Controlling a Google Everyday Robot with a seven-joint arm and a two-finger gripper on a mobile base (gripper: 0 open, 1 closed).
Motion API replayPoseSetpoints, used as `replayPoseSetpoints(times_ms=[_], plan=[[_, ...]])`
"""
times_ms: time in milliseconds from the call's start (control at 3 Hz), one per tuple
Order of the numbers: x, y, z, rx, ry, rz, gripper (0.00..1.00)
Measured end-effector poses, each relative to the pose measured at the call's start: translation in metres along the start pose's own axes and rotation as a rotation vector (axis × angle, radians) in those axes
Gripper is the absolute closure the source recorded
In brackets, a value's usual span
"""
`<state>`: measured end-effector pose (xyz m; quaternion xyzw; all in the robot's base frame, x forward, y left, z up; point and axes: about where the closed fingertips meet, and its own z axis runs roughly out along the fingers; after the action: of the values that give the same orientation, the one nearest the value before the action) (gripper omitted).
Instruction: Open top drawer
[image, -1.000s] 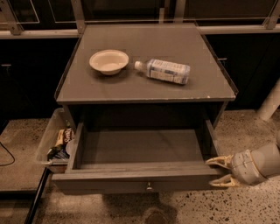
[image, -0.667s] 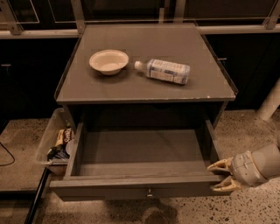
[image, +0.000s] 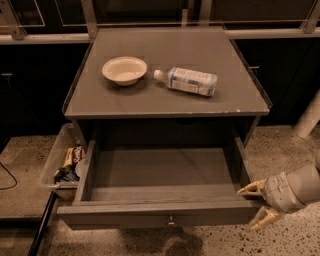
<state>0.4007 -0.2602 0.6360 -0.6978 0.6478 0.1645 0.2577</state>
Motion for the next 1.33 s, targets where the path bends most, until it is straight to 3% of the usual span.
replayPoseSetpoints(times_ms=[333, 667, 1333], plan=[[0.000, 0.000, 0.000, 0.000, 0.000, 0.000, 0.00], [-0.010, -0.002, -0.002, -0.005, 0.011, -0.021, 0.00], [-0.085, -0.028, -0.067, 0.035, 0.061, -0.197, 0.00]])
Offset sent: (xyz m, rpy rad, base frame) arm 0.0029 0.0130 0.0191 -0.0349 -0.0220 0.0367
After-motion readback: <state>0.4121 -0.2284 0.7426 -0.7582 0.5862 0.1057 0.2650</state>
